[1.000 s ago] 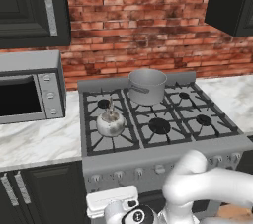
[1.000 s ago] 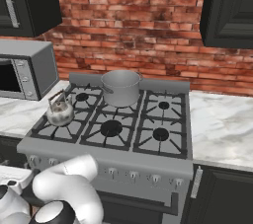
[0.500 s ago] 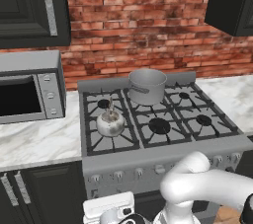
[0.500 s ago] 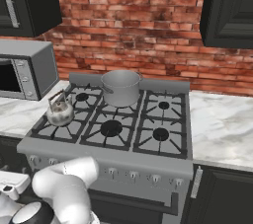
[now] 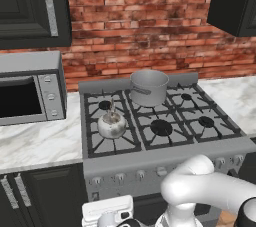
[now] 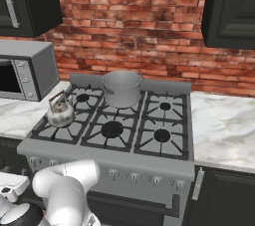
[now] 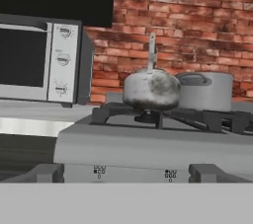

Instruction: Pick the kettle from the counter and place it on a stove burner. Then turn the burner on.

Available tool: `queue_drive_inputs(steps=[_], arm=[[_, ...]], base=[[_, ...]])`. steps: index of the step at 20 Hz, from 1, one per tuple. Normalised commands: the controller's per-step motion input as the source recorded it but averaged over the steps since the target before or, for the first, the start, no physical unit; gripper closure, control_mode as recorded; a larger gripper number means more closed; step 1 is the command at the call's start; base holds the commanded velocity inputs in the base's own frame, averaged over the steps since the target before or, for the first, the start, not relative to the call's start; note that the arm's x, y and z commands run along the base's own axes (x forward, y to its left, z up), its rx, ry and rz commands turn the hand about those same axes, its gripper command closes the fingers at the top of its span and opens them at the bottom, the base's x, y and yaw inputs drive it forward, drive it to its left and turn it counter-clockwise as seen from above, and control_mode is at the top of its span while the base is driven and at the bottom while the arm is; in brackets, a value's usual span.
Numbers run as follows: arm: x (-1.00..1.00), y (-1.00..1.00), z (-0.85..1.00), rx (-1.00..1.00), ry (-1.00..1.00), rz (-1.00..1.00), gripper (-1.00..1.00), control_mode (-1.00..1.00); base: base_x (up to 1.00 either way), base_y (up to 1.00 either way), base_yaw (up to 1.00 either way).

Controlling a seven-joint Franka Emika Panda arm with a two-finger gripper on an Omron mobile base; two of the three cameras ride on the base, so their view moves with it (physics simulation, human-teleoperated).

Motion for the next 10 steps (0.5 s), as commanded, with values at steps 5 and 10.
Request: queue_drive_inputs(steps=[5,10], arm=[[0.13,-0.19,-0.01,0.00,0.00,0.00,-1.00,-1.00],[0.20,-0.15,-0.04,0.00,0.00,0.00,-1.00,-1.00]], base=[[0.00,0.00,0.00],[0.00,0.00,0.00]])
